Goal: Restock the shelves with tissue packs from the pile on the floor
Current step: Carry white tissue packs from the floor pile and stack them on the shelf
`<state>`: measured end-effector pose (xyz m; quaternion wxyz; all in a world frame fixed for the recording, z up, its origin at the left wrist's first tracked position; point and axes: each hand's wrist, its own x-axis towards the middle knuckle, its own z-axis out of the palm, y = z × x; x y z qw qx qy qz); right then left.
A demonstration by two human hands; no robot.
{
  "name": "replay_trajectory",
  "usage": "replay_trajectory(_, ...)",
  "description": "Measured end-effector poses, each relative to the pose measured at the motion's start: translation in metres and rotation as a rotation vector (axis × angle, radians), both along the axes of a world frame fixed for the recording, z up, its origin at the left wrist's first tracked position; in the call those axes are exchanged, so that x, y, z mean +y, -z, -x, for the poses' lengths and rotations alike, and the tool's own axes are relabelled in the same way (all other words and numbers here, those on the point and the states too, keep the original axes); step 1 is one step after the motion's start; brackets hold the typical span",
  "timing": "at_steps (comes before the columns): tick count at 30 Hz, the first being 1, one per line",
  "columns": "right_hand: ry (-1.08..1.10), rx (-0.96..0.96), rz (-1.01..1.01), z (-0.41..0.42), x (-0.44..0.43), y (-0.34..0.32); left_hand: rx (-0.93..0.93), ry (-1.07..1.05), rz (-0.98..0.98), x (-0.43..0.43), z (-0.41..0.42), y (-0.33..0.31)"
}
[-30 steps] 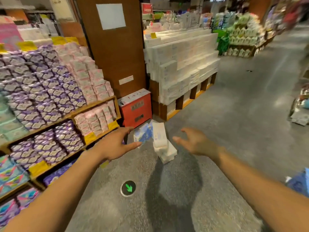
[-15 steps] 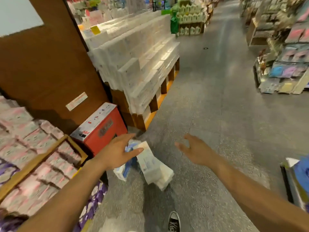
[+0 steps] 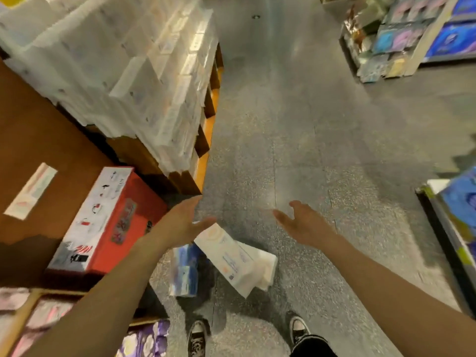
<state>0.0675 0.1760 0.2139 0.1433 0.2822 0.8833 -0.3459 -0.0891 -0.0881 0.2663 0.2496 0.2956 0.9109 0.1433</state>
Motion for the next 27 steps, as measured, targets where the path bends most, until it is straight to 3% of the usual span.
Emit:
replay_trajectory(8,0.348,-0.094,0.111,0.039,-0.092,0.129,-0.082,0.210,0.019,-0.033,0.126,0.140)
replay_trajectory(14,0.389,-0.153,0.089,0.068,-0.125,0.293,0.042,0.280,0.036,-0.046,0.187,0.304)
replay_trajectory(20,0.460,-0.263,0.101,0.082,-0.136,0.452,-0.003,0.268,0.039,-0.036,0.213,0.472)
replay_trajectory(27,0.512,-0.336,0.154,0.105,-0.162,0.568,0.044,0.239,0.037,-0.042,0.243,0.607)
